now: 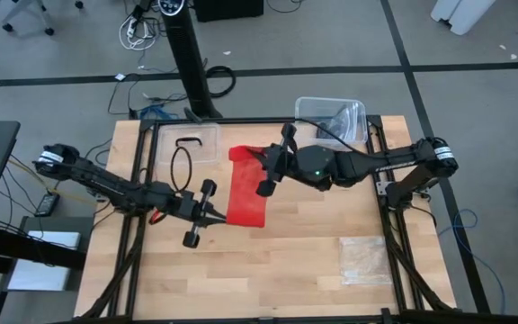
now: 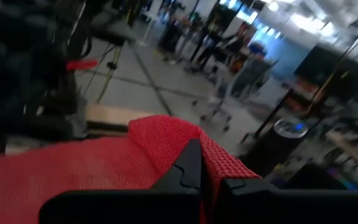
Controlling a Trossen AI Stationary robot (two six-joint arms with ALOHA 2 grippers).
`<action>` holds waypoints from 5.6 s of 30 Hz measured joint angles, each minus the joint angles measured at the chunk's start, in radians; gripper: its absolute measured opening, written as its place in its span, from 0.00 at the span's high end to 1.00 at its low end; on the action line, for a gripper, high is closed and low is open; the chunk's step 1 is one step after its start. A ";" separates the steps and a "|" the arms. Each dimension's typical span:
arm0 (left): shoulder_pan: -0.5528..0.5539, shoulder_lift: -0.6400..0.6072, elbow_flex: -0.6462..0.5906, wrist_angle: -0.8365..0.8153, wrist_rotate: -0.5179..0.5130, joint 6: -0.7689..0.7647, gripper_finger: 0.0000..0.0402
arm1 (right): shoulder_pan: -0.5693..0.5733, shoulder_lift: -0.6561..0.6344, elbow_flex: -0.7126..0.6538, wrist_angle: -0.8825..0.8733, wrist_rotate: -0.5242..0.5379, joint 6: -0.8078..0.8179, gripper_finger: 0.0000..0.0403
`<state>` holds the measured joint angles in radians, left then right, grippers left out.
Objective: Roll bandage
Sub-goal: Roll the red bandage
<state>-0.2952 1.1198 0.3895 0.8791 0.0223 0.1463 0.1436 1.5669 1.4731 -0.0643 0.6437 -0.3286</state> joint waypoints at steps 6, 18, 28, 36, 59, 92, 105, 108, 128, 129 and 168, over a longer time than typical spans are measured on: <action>-0.038 -0.002 0.047 0.008 0.002 0.011 1.00 | 0.018 0.000 0.000 -0.152 -0.012 0.149 1.00; -0.054 -0.002 0.122 0.018 0.005 0.002 1.00 | 0.096 0.001 0.000 -0.301 -0.010 0.362 0.89; -0.055 -0.002 0.131 0.019 0.005 -0.068 1.00 | 0.147 0.001 0.000 -0.299 0.052 0.327 0.63; -0.055 -0.002 0.131 0.044 0.039 -0.094 1.00 | 0.171 0.001 0.000 -0.261 0.054 0.353 0.45; -0.054 -0.044 0.130 0.003 0.027 -0.067 1.00 | 0.344 -0.039 -0.136 -0.612 0.181 0.838 0.37; -0.052 -0.066 0.130 0.007 -0.027 -0.045 1.00 | 0.264 -0.031 -0.539 0.542 -0.032 0.482 0.94; -0.052 -0.066 0.130 0.085 -0.078 0.032 1.00 | 0.278 -0.031 -0.636 0.553 -0.039 0.627 0.99; -0.052 -0.066 0.130 0.094 -0.098 0.055 1.00 | 0.278 -0.031 -0.653 0.563 -0.056 0.664 1.00; 0.023 -0.067 0.130 -0.170 -0.440 0.207 1.00 | 0.363 -0.031 -0.597 0.769 -0.068 0.508 1.00; 0.028 -0.067 0.130 -0.183 -0.440 0.203 1.00 | 0.365 -0.031 -0.583 0.768 -0.068 0.483 1.00; -0.053 0.107 0.130 -0.096 -0.200 -0.045 1.00 | 0.234 -0.064 -0.406 0.643 0.150 0.201 0.68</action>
<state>-0.3477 1.2270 0.5194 0.7826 -0.1772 0.1013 0.3778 1.5028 1.0669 0.5783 0.7939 -0.1277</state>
